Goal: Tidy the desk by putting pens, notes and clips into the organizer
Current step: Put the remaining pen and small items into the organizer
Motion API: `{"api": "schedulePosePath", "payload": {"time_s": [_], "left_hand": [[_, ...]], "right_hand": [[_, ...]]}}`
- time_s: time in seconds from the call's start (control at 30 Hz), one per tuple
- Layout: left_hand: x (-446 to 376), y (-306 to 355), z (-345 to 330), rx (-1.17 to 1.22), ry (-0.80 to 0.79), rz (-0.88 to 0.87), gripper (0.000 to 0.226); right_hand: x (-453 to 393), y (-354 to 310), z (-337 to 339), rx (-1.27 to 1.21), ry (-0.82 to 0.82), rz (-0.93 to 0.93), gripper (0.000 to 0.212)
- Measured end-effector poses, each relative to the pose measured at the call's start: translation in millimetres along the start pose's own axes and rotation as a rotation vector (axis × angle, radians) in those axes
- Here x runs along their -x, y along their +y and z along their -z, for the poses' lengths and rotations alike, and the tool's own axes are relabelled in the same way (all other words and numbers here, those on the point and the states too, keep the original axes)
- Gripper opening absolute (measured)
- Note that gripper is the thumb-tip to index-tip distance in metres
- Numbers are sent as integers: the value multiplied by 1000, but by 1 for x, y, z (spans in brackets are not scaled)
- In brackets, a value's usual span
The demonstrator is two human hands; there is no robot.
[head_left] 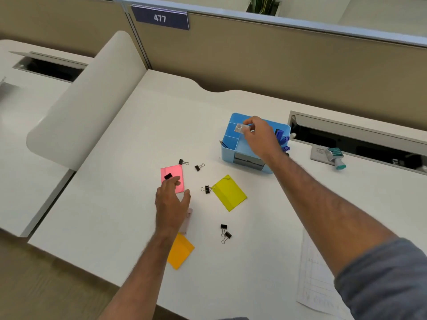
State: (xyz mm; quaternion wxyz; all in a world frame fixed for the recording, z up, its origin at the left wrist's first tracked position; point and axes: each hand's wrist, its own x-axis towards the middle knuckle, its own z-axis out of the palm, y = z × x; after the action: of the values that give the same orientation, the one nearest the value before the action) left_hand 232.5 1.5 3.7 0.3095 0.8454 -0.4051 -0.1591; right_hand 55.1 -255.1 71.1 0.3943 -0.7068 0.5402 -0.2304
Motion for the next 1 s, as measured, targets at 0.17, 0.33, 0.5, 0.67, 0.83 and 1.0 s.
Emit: {"api": "schedulePosePath", "payload": {"time_s": [0.17,0.33,0.5,0.67,0.83,1.0], "left_hand": [[8,-12,4,-38,-26,18,32],[17,-19,4,-194,-72,-47,21],[29,-24,3,-320,-119,-112,29],[37,-21,-3,-478,-184,-133,31],[37,-12,-7,-457,-136,-48,17],[29,5,-6,-184,-111,-53,22]], "right_hand": [[-6,-2,-7,12,-45,-15,29],[3,2,-3,-15,-50,-43,30],[24,5,-1,-39,-36,-24,14],[50,6,-4,-87,-65,21,8],[75,6,-12,-136,-159,49,10],[96,6,-20,-146,-256,16,3]]}}
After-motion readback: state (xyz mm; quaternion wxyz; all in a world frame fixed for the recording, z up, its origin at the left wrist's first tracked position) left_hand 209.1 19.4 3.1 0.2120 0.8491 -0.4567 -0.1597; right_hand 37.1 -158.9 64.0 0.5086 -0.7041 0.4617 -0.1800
